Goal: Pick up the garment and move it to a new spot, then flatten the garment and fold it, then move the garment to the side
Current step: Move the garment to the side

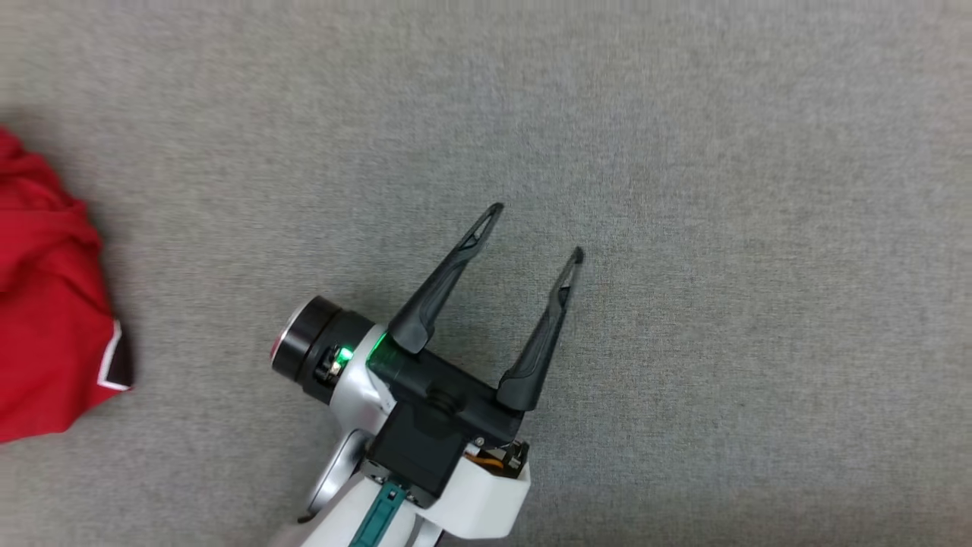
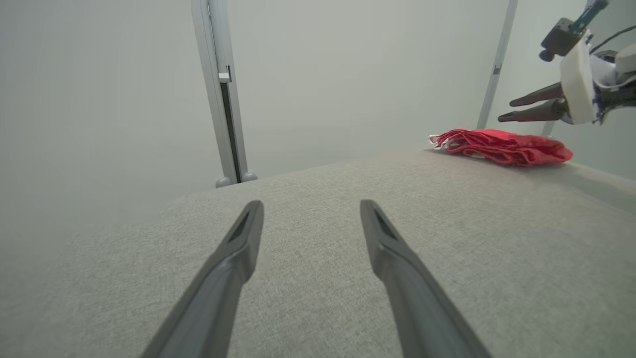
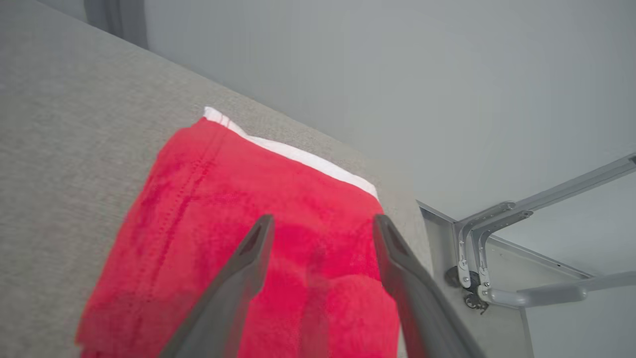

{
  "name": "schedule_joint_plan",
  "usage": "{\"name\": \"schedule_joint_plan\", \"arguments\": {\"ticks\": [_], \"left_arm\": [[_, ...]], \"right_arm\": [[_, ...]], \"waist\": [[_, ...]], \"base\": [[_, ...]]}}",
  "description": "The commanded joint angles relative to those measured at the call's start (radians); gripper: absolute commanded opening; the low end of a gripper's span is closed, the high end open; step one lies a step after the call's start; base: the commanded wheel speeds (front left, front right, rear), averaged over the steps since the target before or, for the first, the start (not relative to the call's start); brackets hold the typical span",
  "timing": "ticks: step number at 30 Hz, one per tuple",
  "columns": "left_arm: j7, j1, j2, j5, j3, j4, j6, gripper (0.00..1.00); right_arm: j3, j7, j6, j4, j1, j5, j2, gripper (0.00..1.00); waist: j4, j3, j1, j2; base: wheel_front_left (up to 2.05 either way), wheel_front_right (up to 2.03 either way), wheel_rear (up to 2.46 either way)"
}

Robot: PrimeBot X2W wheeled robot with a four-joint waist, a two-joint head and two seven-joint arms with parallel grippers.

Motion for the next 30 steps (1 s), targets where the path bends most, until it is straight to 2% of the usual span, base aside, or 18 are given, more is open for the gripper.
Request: {"name": "schedule_joint_plan", "arguments": {"ticks": [1,8,14,17,19,20,25,28,30], "left_arm": [[0.000,0.021,0.004,-0.008,0.009,0.005,0.008,1.00],[0.000,0.134,-0.007,-0.056,0.078,0.059,0.049,1.00],[0.000,0.257,-0.021,-0.108,0.173,0.117,0.061,1.00],[0.000,0.327,-0.027,-0.125,0.220,0.129,0.067,1.00],[0.000,0.370,-0.030,-0.145,0.252,0.131,0.060,1.00],[0.000,0.370,-0.030,-0.145,0.252,0.131,0.060,1.00],[0.000,0.484,-0.036,-0.158,0.328,0.112,0.020,1.00],[0.000,0.536,-0.037,-0.142,0.371,0.104,-0.015,1.00],[0.000,0.562,-0.038,-0.130,0.381,0.110,-0.034,1.00]], "right_arm": [[0.007,-0.007,-0.003,-0.005,0.039,0.004,0.038,1.00],[0.058,-0.097,-0.003,-0.091,0.228,0.065,0.266,1.00],[0.076,-0.224,-0.002,-0.074,0.399,0.027,0.493,1.00],[0.011,-0.245,-0.002,-0.059,0.483,-0.040,0.606,1.00],[-0.079,-0.245,-0.002,-0.116,0.555,-0.150,0.678,1.00],[-0.079,-0.245,-0.002,-0.116,0.555,-0.150,0.678,1.00],[-0.319,-0.245,-0.002,-0.296,0.798,-0.437,0.865,1.00],[-0.407,-0.244,-0.002,-0.410,0.899,-0.531,0.955,1.00],[-0.455,-0.243,-0.002,-0.473,0.934,-0.556,0.986,1.00]], "waist": [[0.022,-0.081,0.0000,-0.0001],[0.042,-0.264,0.0000,-0.0001],[0.046,-0.423,0.0000,-0.0001],[0.046,-0.498,0.0000,-0.0001],[0.045,-0.546,0.0000,-0.0001],[0.045,-0.546,0.0000,-0.0001],[0.034,-0.645,0.0000,-0.0001],[0.021,-0.664,0.0000,-0.0001],[0.013,-0.673,0.0000,-0.0001]], "base": [[0.00,0.00,0.00],[0.00,0.00,0.00],[0.00,0.00,0.00],[0.00,0.00,0.00],[0.00,0.00,0.00],[0.00,0.00,0.00],[0.00,0.00,0.00],[0.00,0.00,0.00],[0.00,0.00,0.00]]}}
